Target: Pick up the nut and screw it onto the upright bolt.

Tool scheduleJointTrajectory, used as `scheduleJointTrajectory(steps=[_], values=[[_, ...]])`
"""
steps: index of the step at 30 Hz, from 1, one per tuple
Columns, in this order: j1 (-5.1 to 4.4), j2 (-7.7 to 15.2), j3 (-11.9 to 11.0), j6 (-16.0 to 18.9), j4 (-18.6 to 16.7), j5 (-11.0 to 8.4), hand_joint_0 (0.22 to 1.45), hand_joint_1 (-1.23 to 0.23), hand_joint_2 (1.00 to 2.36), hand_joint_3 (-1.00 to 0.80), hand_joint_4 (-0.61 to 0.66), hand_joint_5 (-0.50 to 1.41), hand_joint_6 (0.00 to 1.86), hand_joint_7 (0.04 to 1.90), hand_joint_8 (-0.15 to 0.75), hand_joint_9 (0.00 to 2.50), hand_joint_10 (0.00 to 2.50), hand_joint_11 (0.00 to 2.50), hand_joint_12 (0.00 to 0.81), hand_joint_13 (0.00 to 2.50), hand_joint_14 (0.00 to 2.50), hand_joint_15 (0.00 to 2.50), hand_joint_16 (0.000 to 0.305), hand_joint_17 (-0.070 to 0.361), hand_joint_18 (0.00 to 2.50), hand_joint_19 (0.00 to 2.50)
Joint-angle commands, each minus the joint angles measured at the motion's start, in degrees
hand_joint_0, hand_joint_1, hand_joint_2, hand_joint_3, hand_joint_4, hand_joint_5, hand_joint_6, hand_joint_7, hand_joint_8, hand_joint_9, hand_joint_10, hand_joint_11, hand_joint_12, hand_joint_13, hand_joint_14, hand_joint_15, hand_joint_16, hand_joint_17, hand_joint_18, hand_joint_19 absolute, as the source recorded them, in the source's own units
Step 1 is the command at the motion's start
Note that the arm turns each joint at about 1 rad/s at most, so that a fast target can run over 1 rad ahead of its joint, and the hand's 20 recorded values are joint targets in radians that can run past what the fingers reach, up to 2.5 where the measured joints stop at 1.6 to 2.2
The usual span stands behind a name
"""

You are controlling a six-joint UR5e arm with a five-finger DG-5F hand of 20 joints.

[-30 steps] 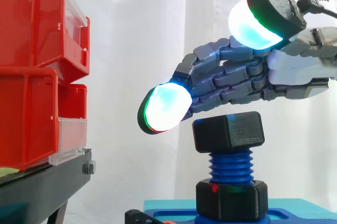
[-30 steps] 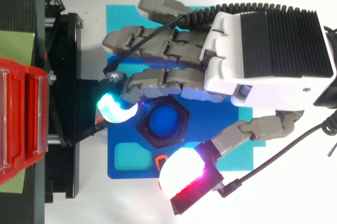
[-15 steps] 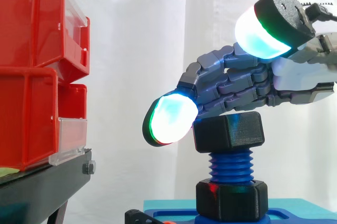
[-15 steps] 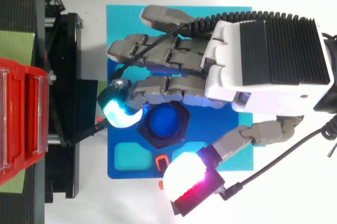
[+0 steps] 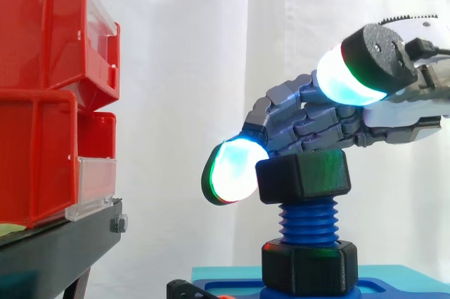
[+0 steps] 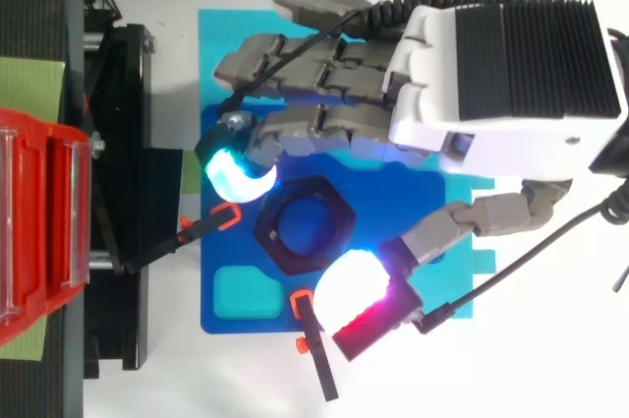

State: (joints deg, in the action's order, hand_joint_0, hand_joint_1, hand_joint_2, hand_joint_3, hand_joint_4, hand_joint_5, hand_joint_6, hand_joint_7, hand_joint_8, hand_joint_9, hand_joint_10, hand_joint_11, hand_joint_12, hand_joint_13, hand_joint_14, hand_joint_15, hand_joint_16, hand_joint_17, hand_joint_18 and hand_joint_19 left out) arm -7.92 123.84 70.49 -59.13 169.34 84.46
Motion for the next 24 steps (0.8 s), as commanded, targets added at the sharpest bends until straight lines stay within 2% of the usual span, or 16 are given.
scheduleJointTrajectory(steps=[1, 11, 21, 24], values=[[0.45, 0.0, 0.0, -0.37, 0.64, 0.01, 0.47, -0.35, 1.0, -0.5, 0.22, -0.17, 0.5, 0.69, 0.233, 0.22, 0.0, 0.0, 0.23, 0.14, 0.0, 0.0, 0.025, 0.055, 0.0, 0.0], [1.59, 0.0, 0.0, -1.25, 0.73, 0.27, 0.47, -0.36, 1.0, -0.5, 0.23, -0.15, 0.5, 0.81, 0.242, 0.28, 0.0, 0.0, 0.226, 0.18, 0.0, 0.0, 0.023, 0.052, 0.0, 0.0], [2.12, 0.0, 0.0, -1.51, 0.73, 0.45, 0.48, -0.35, 1.0, -0.5, 0.23, -0.13, 0.5, 1.08, 0.251, 0.37, 0.0, 0.0, 0.221, 0.25, 0.0, 0.0, 0.021, 0.048, 0.0, 0.0], [2.03, 0.0, 0.0, -1.51, 0.73, 0.45, 0.48, -0.34, 1.0, -0.5, 0.23, -0.12, 0.5, 1.1, 0.254, 0.4, 0.0, 0.0, 0.221, 0.26, 0.0, 0.0, 0.021, 0.047, 0.0, 0.0]])
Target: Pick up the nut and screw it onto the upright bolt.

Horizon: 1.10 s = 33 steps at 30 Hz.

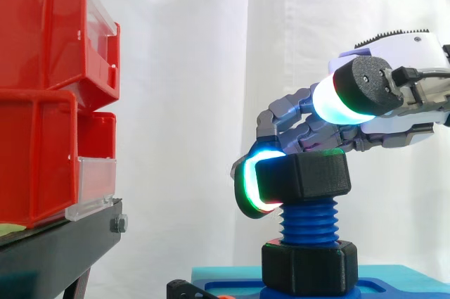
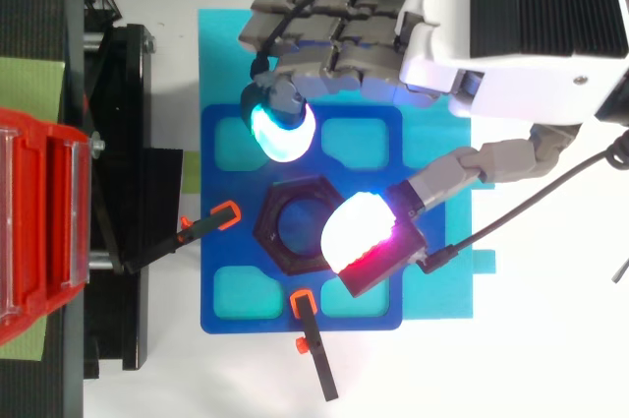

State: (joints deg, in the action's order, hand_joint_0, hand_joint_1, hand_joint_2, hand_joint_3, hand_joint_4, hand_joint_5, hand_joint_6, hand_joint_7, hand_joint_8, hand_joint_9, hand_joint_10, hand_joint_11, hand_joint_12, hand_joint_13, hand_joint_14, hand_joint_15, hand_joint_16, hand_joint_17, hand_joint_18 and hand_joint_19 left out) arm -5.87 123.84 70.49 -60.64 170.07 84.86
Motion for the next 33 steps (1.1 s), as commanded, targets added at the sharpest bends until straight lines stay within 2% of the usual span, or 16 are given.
scheduleJointTrajectory(steps=[1, 6, 9, 11, 14, 18, 27, 33], values=[[0.07, 0.0, 0.0, 0.0, 0.0, 0.05, 0.49, -0.35, 1.0, -0.5, 0.22, -0.11, 0.5, 1.15, 0.254, 0.44, 0.0, 0.0, 0.217, 0.29, 0.0, 0.0, 0.02, 0.045, 0.0, 0.0], [0.07, 0.0, 0.0, 0.0, -0.09, 0.05, 0.49, -0.35, 1.0, -0.5, 0.22, -0.11, 0.5, 1.15, 0.254, 0.48, 0.0, 0.0, 0.214, 0.33, 0.0, 0.0, 0.019, 0.042, 0.01, 0.0], [-0.02, 0.0, -0.09, 0.0, -0.26, 0.13, 0.49, -0.35, 1.0, -0.5, 0.23, -0.14, 0.5, 0.94, 0.238, 0.44, 0.0, 0.0, 0.22, 0.31, 0.0, 0.0, 0.02, 0.044, 0.0, 0.0], [0.07, -0.09, -0.62, 0.0, -0.26, 0.31, 0.47, -0.33, 1.0, -0.5, 0.2, -0.16, 0.5, 0.79, 0.226, 0.38, 0.0, 0.0, 0.243, 0.26, 0.0, 0.0, 0.024, 0.054, 0.0, 0.0], [0.15, 0.0, -2.03, -0.09, -0.09, 1.01, 0.46, -0.3, 1.0, -0.5, 0.17, -0.18, 0.5, 0.69, 0.211, 0.28, 0.0, 0.0, 0.263, 0.17, 0.0, 0.0, 0.029, 0.065, 0.0, 0.0], [-0.02, 0.0, -2.55, -0.97, -0.35, 2.42, 0.45, -0.26, 1.0, -0.5, 0.15, -0.19, 0.5, 0.66, 0.204, 0.23, 0.0, 0.0, 0.282, 0.07, 0.0, 0.0, 0.034, 0.077, 0.0, 0.0], [-1.16, 0.0, -2.55, -0.97, -0.26, 2.16, 0.45, -0.2, 1.0, -0.5, 0.15, -0.19, 0.5, 0.65, 0.198, 0.17, 0.0, 0.0, 0.287, 0.03, 0.0, 0.0, 0.036, 0.081, 0.0, 0.0], [-1.43, 0.09, -2.55, -0.88, 1.05, 2.24, 0.45, -0.19, 1.0, -0.5, 0.16, -0.18, 0.5, 0.66, 0.196, 0.17, 0.0, 0.0, 0.286, 0.04, 0.0, 0.0, 0.037, 0.082, 0.0, 0.0]])
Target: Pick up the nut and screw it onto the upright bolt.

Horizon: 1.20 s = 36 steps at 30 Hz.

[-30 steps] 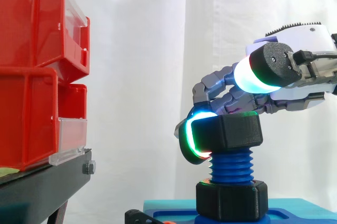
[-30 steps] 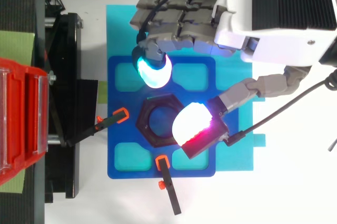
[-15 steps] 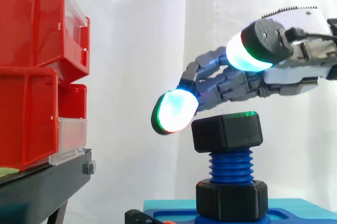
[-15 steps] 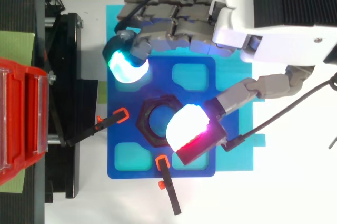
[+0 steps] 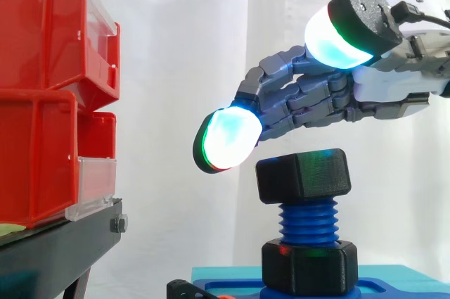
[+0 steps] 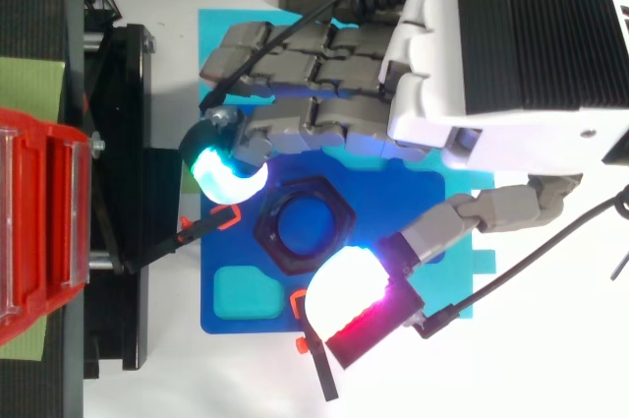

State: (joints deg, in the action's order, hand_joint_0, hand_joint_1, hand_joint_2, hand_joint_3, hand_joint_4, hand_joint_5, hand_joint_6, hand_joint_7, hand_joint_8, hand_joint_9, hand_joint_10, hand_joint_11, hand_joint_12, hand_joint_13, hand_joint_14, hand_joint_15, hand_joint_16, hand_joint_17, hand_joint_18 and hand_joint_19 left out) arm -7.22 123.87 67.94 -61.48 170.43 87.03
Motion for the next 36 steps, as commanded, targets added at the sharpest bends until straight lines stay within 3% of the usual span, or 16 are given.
scheduleJointTrajectory(steps=[1, 5, 23, 31, 36], values=[[-0.08, 0.05, 0.0, -0.05, 0.7, 0.07, 0.45, -0.19, 1.0, -0.5, 0.17, -0.18, 0.5, 0.71, 0.198, 0.17, 0.0, 0.0, 0.285, 0.04, 0.0, 0.0, 0.036, 0.082, 0.0, 0.0], [-0.17, -0.04, 0.18, -0.05, 1.4, -0.02, 0.45, -0.2, 1.0, -0.5, 0.18, -0.16, 0.5, 0.92, 0.211, 0.19, 0.0, 0.0, 0.287, 0.06, 0.0, 0.0, 0.036, 0.08, 0.0, 0.0], [0.54, 0.05, 0.18, -0.13, 0.96, 0.24, 0.46, -0.23, 1.0, -0.5, 0.18, -0.15, 0.5, 1.12, 0.23, 0.23, 0.0, 0.0, 0.277, 0.12, 0.0, 0.0, 0.033, 0.073, 0.0, 0.0], [1.94, -0.04, 0.18, -0.13, 1.4, 1.21, 0.46, -0.26, 1.0, -0.5, 0.18, -0.12, 0.5, 1.26, 0.243, 0.31, 0.0, 0.0, 0.267, 0.17, 0.0, 0.0, 0.029, 0.066, 0.0, 0.0], [2.29, -0.04, 0.18, -0.13, 1.14, 1.48, 0.47, -0.28, 1.0, -0.5, 0.19, -0.11, 0.5, 1.28, 0.249, 0.36, 0.0, 0.0, 0.262, 0.22, 0.0, 0.0, 0.028, 0.062, 0.0, 0.0]])
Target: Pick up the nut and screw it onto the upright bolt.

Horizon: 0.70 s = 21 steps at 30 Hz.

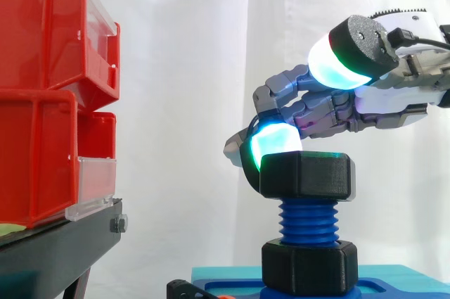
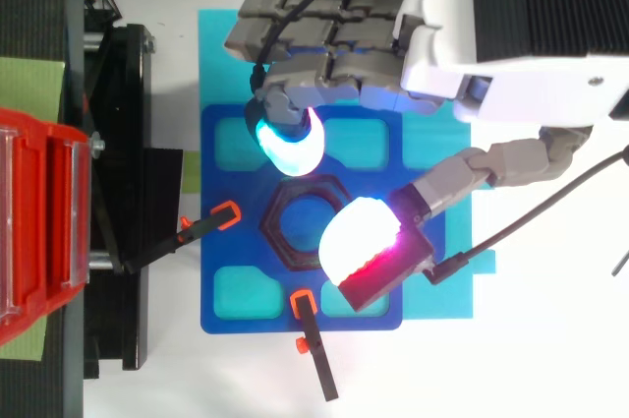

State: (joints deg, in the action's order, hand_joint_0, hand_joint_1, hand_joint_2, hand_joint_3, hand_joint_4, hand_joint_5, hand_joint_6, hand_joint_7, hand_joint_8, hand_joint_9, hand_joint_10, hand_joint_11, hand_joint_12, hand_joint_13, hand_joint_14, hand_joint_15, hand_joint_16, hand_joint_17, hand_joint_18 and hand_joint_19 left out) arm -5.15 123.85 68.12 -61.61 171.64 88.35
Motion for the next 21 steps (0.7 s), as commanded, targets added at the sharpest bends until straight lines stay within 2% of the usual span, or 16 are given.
scheduleJointTrajectory(steps=[1, 10, 13, 16, 20, 21], values=[[0.23, -0.01, 0.0, 0.0, -0.16, 0.16, 0.47, -0.28, 1.0, -0.5, 0.19, -0.11, 0.51, 1.28, 0.25, 0.37, 0.0, 0.0, 0.261, 0.22, 0.0, 0.0, 0.028, 0.062, 0.0, 0.0], [0.58, -0.1, -0.09, 0.0, 0.19, 0.16, 0.48, -0.3, 1.0, -0.5, 0.21, -0.09, 0.5, 1.25, 0.251, 0.45, 0.0, 0.0, 0.249, 0.27, 0.0, 0.0, 0.024, 0.055, 0.0, 0.0], [0.67, -0.01, -0.44, 0.0, 0.01, 0.16, 0.47, -0.3, 1.0, -0.5, 0.23, -0.13, 0.5, 1.02, 0.232, 0.39, 0.0, 0.0, 0.262, 0.23, 0.0, 0.0, 0.027, 0.061, 0.0, 0.0], [0.84, -0.01, -1.67, -0.18, 0.28, 0.16, 0.46, -0.29, 1.0, -0.5, 0.19, -0.16, 0.5, 0.81, 0.215, 0.3, 0.0, 0.0, 0.27, 0.19, 0.0, 0.0, 0.03, 0.068, 0.0, 0.0], [0.84, -0.01, -3.08, -0.7, 0.45, 0.42, 0.46, -0.28, 1.0, -0.5, 0.17, -0.18, 0.5, 0.69, 0.207, 0.26, 0.0, 0.0, 0.275, 0.15, 0.0, 0.0, 0.033, 0.073, 0.0, 0.0], [0.58, -0.01, -3.25, -0.7, 0.28, 0.69, 0.46, -0.28, 1.0, -0.5, 0.16, -0.18, 0.5, 0.68, 0.206, 0.26, 0.0, 0.0, 0.276, 0.14, 0.0, 0.0, 0.033, 0.074, 0.0, 0.0]])
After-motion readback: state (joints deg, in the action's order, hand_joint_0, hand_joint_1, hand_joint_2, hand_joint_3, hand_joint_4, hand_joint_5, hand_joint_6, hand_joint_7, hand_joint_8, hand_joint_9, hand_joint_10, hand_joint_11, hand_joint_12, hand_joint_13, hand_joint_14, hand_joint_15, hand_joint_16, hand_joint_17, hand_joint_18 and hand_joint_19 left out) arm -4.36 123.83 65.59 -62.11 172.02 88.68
